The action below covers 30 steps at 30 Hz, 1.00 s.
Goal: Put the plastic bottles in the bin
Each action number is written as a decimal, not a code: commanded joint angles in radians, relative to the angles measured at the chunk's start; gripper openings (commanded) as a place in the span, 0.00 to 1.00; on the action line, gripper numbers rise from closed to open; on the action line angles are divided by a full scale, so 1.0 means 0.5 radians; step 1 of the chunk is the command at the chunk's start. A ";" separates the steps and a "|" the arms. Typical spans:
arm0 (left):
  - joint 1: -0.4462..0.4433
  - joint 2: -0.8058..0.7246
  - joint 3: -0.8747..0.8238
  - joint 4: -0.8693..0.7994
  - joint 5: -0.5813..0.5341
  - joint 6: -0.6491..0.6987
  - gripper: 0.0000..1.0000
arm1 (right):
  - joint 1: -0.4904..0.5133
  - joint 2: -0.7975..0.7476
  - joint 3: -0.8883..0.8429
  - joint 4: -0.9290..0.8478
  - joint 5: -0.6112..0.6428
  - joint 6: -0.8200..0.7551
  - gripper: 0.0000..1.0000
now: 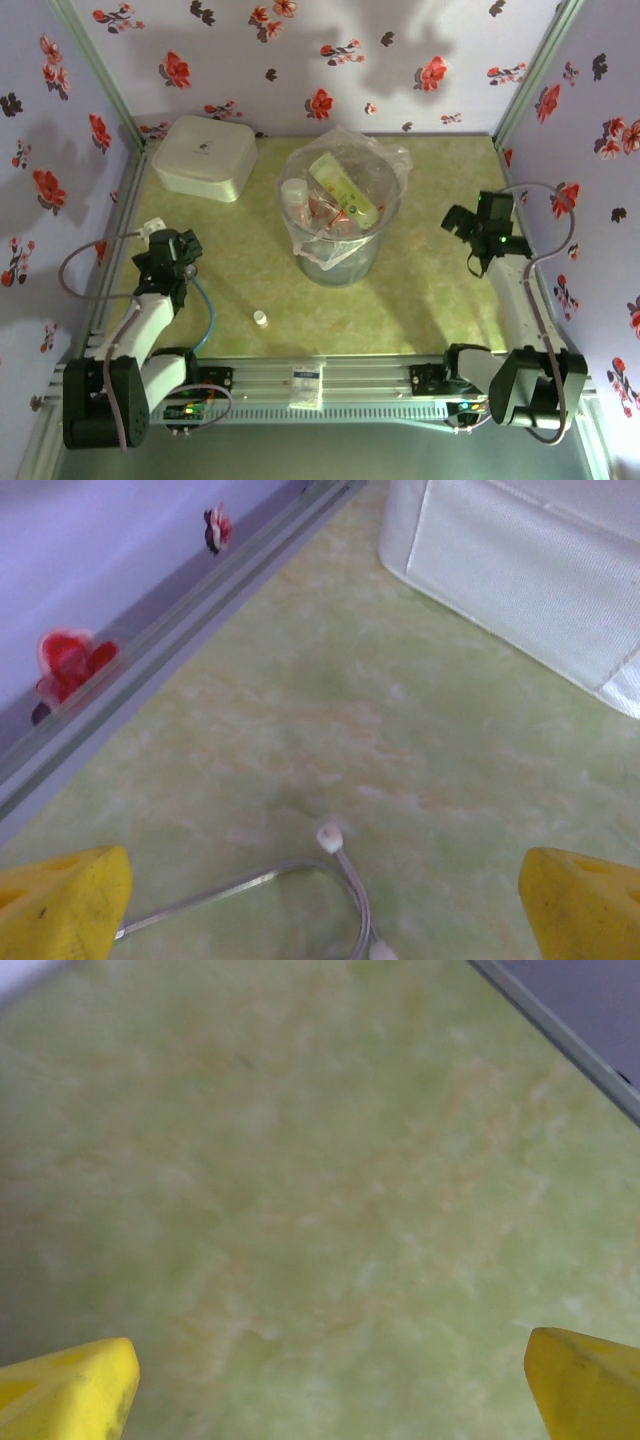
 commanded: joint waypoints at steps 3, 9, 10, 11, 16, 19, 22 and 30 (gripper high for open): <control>0.018 0.307 -0.074 0.666 -0.064 0.173 1.00 | -0.001 0.095 -0.359 0.879 0.336 -0.080 1.00; 0.027 0.640 -0.024 1.092 0.001 0.322 1.00 | 0.023 0.380 -0.701 1.784 0.372 -0.249 1.00; 0.033 0.720 -0.041 1.233 0.018 0.348 1.00 | 0.032 0.450 -0.738 1.908 0.369 -0.298 0.99; 0.033 0.797 -0.034 1.292 0.037 0.358 1.00 | 0.038 0.522 -0.773 2.072 0.367 -0.335 1.00; 0.006 0.893 0.029 1.274 0.236 0.474 1.00 | 0.140 0.744 -0.778 2.426 0.302 -0.466 0.99; -0.006 1.011 -0.054 1.556 0.330 0.546 1.00 | 0.252 0.899 -0.840 2.664 0.315 -0.587 0.99; -0.007 1.001 -0.021 1.468 0.363 0.553 1.00 | 0.199 0.898 -0.941 2.850 0.309 -0.531 0.99; -0.007 1.001 -0.022 1.467 0.370 0.552 1.00 | 0.223 0.909 -0.865 2.720 0.308 -0.565 0.99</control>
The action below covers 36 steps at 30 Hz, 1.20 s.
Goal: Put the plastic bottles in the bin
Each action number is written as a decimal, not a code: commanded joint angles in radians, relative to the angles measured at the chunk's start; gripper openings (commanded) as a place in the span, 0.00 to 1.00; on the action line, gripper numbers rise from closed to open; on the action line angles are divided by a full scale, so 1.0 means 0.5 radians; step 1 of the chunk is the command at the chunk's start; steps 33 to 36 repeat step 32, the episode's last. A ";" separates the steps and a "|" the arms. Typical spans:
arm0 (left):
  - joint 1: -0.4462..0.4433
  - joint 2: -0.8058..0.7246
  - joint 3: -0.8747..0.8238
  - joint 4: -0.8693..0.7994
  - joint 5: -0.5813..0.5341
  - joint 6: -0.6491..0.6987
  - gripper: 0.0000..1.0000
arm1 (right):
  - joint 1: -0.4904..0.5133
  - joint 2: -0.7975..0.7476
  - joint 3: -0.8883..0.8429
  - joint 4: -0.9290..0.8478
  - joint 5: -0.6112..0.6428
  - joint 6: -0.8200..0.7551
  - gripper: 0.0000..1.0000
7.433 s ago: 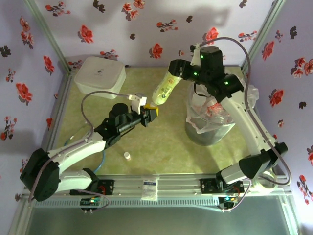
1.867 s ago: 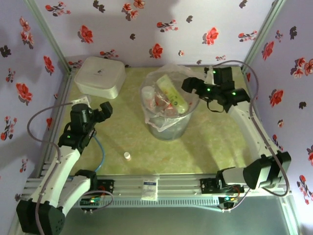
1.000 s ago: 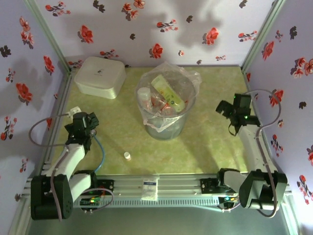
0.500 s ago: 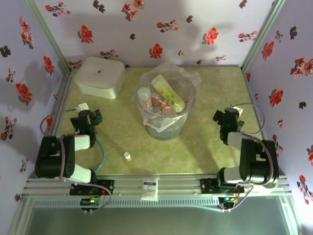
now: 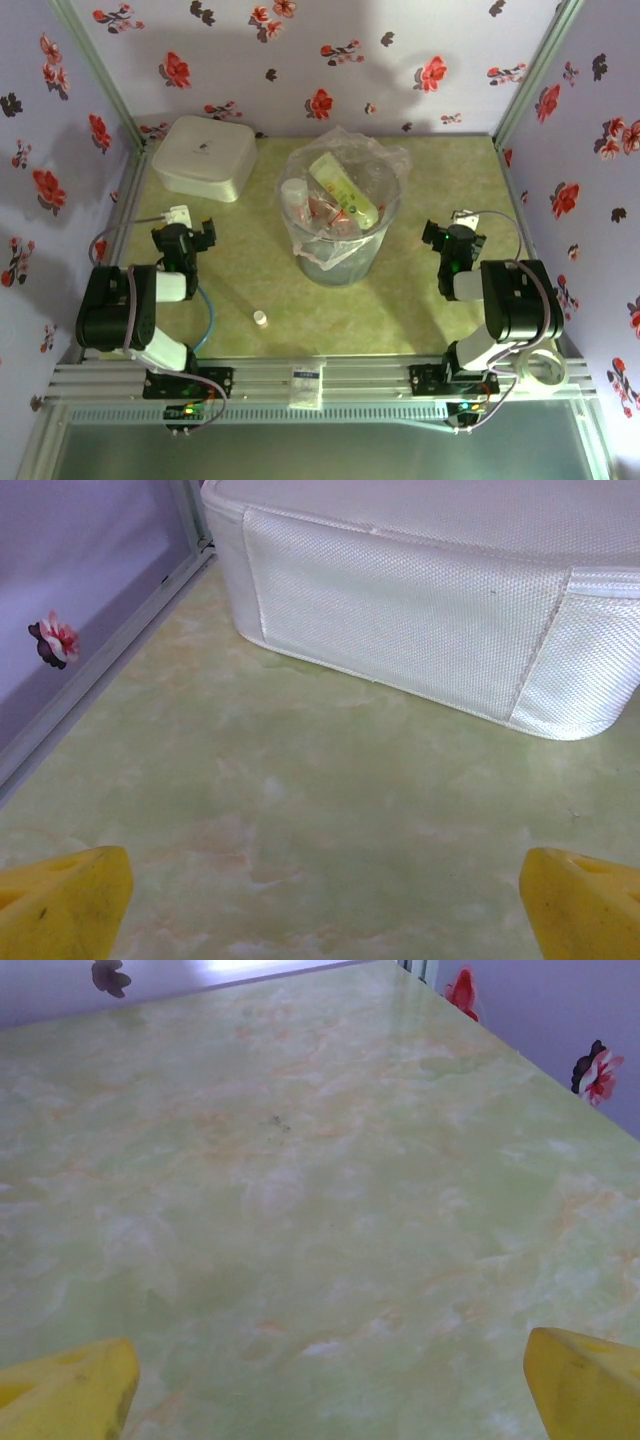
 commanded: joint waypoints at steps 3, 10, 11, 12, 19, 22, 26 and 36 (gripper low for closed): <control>-0.010 0.016 0.002 0.093 0.024 0.055 1.00 | 0.010 -0.001 0.035 0.097 0.035 -0.050 0.99; -0.010 0.020 0.002 0.093 0.024 0.055 1.00 | 0.013 0.002 0.038 0.094 0.036 -0.050 0.99; -0.010 0.018 0.002 0.093 0.024 0.055 1.00 | 0.013 0.002 0.040 0.092 0.033 -0.052 0.99; -0.010 0.019 0.002 0.093 0.025 0.055 1.00 | 0.013 0.002 0.043 0.086 0.021 -0.056 0.99; -0.010 0.017 0.002 0.093 0.024 0.055 1.00 | 0.013 0.002 0.051 0.076 -0.010 -0.068 0.99; -0.010 0.018 0.002 0.091 0.024 0.055 1.00 | 0.012 0.006 0.054 0.073 -0.010 -0.070 0.99; -0.010 0.018 0.002 0.090 0.024 0.055 1.00 | 0.013 0.011 0.063 0.057 -0.014 -0.068 0.99; -0.010 0.018 0.002 0.093 0.024 0.055 1.00 | 0.013 0.002 0.048 0.080 -0.014 -0.068 0.99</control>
